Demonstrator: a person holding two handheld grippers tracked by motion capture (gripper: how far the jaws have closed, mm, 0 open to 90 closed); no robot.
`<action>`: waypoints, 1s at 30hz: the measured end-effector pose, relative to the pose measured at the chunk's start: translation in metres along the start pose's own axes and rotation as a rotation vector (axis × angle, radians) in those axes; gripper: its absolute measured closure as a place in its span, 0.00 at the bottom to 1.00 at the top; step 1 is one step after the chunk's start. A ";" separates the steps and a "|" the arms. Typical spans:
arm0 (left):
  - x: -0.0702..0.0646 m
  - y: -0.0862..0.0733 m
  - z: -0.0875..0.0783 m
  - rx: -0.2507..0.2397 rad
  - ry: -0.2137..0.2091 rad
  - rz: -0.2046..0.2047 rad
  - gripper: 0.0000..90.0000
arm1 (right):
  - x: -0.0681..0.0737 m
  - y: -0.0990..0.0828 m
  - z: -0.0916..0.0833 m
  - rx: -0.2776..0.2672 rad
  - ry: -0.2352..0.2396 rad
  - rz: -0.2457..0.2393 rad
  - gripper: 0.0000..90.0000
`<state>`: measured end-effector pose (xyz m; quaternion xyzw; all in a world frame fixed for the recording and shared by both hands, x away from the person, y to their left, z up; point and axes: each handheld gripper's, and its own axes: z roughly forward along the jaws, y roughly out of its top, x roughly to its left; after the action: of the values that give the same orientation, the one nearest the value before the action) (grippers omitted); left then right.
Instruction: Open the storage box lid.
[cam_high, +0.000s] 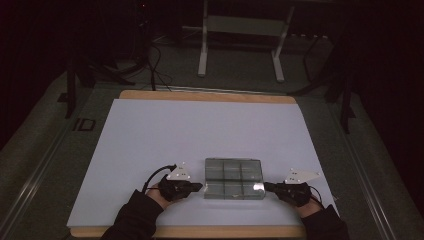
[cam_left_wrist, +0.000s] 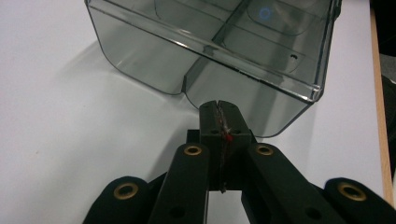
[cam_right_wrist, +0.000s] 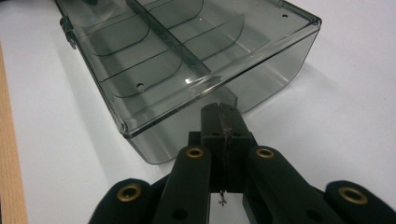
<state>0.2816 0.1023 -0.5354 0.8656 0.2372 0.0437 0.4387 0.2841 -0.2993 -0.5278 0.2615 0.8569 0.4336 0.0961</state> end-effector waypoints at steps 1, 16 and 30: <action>0.000 0.000 0.000 0.000 0.000 0.000 1.00 | 0.000 0.000 0.000 0.000 -0.001 0.000 1.00; -0.006 0.007 -0.005 -0.027 0.006 0.034 1.00 | 0.001 0.002 -0.003 -0.008 0.000 -0.002 1.00; -0.008 0.012 -0.008 -0.038 0.005 0.048 1.00 | 0.001 0.007 -0.007 -0.034 0.017 0.006 1.00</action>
<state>0.2765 0.0983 -0.5202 0.8624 0.2167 0.0609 0.4534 0.2836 -0.3001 -0.5179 0.2589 0.8494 0.4506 0.0921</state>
